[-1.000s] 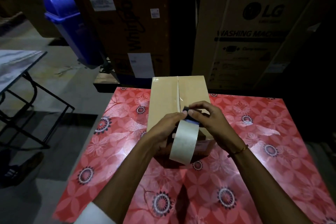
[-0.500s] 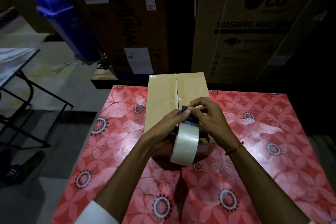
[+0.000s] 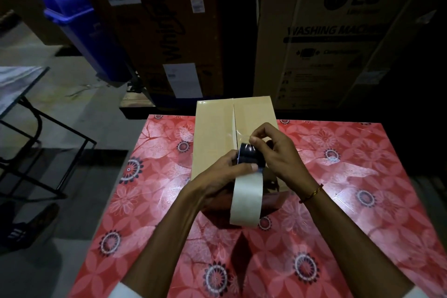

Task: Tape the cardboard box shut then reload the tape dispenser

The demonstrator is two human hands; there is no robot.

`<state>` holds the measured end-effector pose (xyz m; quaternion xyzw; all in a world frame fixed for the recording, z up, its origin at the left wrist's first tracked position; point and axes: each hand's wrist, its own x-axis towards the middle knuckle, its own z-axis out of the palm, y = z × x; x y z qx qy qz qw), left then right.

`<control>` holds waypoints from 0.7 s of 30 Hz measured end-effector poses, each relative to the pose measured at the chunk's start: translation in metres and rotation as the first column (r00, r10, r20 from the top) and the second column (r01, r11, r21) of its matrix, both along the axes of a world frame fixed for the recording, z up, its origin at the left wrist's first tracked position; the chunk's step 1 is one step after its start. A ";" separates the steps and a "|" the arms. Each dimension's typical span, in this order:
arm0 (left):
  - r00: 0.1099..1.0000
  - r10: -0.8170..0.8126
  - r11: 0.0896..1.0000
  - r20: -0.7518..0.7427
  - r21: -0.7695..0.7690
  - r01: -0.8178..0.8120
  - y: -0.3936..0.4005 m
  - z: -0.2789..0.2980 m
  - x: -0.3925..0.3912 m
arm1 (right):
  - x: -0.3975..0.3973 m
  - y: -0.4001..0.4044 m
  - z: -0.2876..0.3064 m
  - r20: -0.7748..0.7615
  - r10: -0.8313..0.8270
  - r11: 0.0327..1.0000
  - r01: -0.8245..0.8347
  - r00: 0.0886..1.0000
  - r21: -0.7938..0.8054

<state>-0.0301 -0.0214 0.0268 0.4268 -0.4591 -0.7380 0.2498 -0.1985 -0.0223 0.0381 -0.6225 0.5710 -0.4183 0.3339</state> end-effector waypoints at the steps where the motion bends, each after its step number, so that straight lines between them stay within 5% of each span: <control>1: 1.000 0.004 1.000 -0.010 0.006 -0.004 0.001 0.000 -0.001 | 0.000 -0.002 0.000 0.004 -0.003 1.000 0.003 1.000 0.000; 13: 0.993 0.034 0.996 -0.114 0.083 -0.025 0.007 0.010 -0.001 | -0.006 -0.027 0.004 -0.043 0.092 0.991 -0.087 0.995 0.100; 21: 0.997 -0.074 0.996 0.015 -0.047 0.074 0.008 0.015 -0.002 | -0.013 -0.039 -0.005 0.031 0.110 0.979 -0.113 0.994 0.168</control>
